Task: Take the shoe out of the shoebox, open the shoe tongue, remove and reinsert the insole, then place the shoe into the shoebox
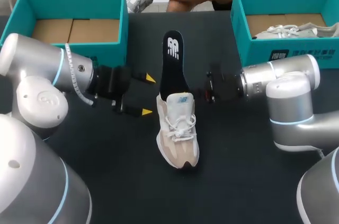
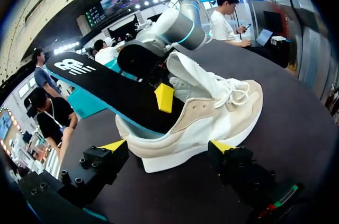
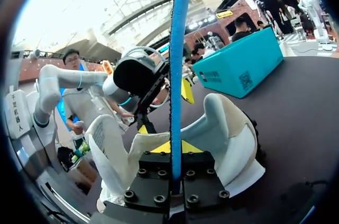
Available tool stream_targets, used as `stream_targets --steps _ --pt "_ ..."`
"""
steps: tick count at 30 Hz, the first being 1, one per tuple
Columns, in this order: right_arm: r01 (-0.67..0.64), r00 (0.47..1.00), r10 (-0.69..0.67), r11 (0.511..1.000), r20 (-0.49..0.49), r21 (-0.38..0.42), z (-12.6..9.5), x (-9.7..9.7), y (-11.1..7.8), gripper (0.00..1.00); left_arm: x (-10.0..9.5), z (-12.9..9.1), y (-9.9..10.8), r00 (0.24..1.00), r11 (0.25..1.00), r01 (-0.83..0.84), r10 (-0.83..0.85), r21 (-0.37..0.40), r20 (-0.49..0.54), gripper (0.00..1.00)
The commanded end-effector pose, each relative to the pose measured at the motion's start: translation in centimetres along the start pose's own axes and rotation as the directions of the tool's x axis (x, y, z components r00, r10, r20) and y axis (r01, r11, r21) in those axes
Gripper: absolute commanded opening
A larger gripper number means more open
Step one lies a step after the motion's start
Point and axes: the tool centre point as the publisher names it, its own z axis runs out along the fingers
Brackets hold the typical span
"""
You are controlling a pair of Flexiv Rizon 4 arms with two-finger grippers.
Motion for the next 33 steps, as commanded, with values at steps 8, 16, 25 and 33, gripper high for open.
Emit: stream_targets --steps 8,16,25,33 --pt "0.031 0.999 -0.031 0.999 0.007 -0.009 0.1 0.0 1.2 0.18 0.0 0.1 -0.1 1.0 1.0 0.0 0.0 -0.005 0.0 1.0" --pt "0.068 0.998 -0.067 0.998 0.011 -0.019 0.1 -0.2 2.5 0.19 0.0 0.1 -0.1 1.0 1.0 0.0 0.0 -0.005 0.0 1.0" --pt "0.093 0.996 -0.093 0.996 0.004 -0.016 0.4 -1.1 3.5 0.09 0.0 0.1 -0.1 1.0 1.0 0.0 0.0 -0.005 0.0 1.0" --pt "0.065 0.998 -0.066 0.998 -0.019 -0.016 0.5 -0.8 1.7 0.0 0.0 0.1 -0.1 1.0 1.0 0.0 0.0 -0.005 0.0 1.0"
